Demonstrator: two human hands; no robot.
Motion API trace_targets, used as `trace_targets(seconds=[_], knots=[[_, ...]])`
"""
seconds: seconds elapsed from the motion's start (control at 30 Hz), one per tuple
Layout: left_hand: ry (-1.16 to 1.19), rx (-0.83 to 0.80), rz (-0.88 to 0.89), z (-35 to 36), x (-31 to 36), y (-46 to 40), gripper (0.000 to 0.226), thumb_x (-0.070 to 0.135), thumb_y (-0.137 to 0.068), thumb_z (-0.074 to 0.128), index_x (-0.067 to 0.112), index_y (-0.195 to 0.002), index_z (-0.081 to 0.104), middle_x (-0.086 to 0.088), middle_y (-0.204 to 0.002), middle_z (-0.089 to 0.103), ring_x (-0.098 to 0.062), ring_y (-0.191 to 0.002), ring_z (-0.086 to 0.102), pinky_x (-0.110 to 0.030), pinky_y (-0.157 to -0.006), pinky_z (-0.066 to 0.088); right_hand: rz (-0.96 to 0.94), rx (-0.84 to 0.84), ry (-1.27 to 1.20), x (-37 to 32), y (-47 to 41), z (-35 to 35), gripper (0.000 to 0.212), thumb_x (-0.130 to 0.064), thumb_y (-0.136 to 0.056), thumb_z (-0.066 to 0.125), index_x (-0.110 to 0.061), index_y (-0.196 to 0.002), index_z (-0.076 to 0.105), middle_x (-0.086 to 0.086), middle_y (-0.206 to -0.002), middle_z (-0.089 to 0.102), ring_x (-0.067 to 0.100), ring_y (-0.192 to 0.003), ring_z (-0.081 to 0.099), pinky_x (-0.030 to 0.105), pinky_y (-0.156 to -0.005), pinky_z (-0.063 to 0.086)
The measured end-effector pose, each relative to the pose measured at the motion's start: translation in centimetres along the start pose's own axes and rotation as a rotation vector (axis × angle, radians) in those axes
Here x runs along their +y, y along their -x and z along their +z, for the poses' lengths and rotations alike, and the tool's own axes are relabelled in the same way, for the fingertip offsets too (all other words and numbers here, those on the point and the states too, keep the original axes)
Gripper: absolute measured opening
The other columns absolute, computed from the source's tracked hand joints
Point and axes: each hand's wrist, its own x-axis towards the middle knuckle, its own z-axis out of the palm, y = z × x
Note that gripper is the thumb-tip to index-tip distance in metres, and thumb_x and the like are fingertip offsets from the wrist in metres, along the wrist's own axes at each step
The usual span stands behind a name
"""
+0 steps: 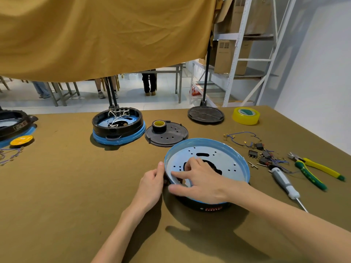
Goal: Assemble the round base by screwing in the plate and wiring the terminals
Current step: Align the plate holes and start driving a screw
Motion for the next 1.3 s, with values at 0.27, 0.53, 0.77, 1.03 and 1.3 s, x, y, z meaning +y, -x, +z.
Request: trace_targets(seconds=[0.27, 0.53, 0.77, 1.03, 1.3], knots=[[-0.074, -0.076, -0.294, 0.9, 2.0, -0.8, 0.073, 0.062, -0.106, 0.009, 0.023, -0.137, 0.062, -0.005, -0.129, 0.066, -0.017, -0.114, 0.061, -0.038, -0.105, 0.043, 0.038, 0.02, 0.025, -0.5, 0.4, 0.6, 0.071, -0.056, -0.089, 0.065, -0.04, -0.153, 0.037, -0.001, -0.136, 0.03, 0.021, -0.131, 0.028, 0.04, -0.105, 0.045], [-0.057, -0.168, -0.371, 0.8, 4.7, -0.4, 0.074, 0.069, -0.102, 0.006, 0.032, -0.153, 0.045, -0.004, -0.141, 0.06, -0.017, -0.119, 0.057, -0.034, -0.091, 0.048, 0.091, 0.096, -0.044, -0.1, 0.2, 0.7, 0.073, -0.051, -0.083, 0.065, -0.037, -0.151, 0.045, 0.0, -0.138, 0.036, 0.024, -0.131, 0.029, 0.042, -0.107, 0.039], [0.226, -0.308, -0.521, -1.1, 6.3, -0.4, 0.068, 0.073, -0.101, 0.022, 0.018, -0.12, 0.056, -0.017, -0.12, 0.066, -0.024, -0.104, 0.065, -0.035, -0.082, 0.053, 0.107, 0.102, 0.003, -0.5, 0.6, 0.3, 0.076, -0.049, -0.081, 0.076, -0.026, -0.147, 0.045, 0.001, -0.135, 0.037, 0.022, -0.126, 0.035, 0.037, -0.101, 0.045], [0.427, -0.266, -0.57, -0.9, 4.8, 0.2, 0.078, 0.064, -0.106, 0.028, -0.003, -0.141, 0.048, -0.016, -0.126, 0.066, -0.025, -0.111, 0.066, -0.04, -0.088, 0.054, 0.164, 0.159, 0.175, -2.1, 1.2, 0.3, 0.042, -0.047, -0.087, 0.07, -0.018, -0.117, 0.061, 0.006, -0.122, 0.045, 0.026, -0.112, 0.048, 0.036, -0.091, 0.046], [0.482, -0.242, -0.571, -1.2, 4.1, 0.8, 0.056, 0.041, -0.108, 0.044, -0.004, -0.141, 0.051, -0.02, -0.125, 0.068, -0.026, -0.105, 0.07, -0.037, -0.086, 0.057, 0.225, 0.098, 0.135, -3.0, 0.5, 0.2, 0.031, -0.032, -0.087, 0.07, -0.012, -0.107, 0.059, 0.008, -0.125, 0.047, 0.026, -0.121, 0.042, 0.041, -0.094, 0.05]])
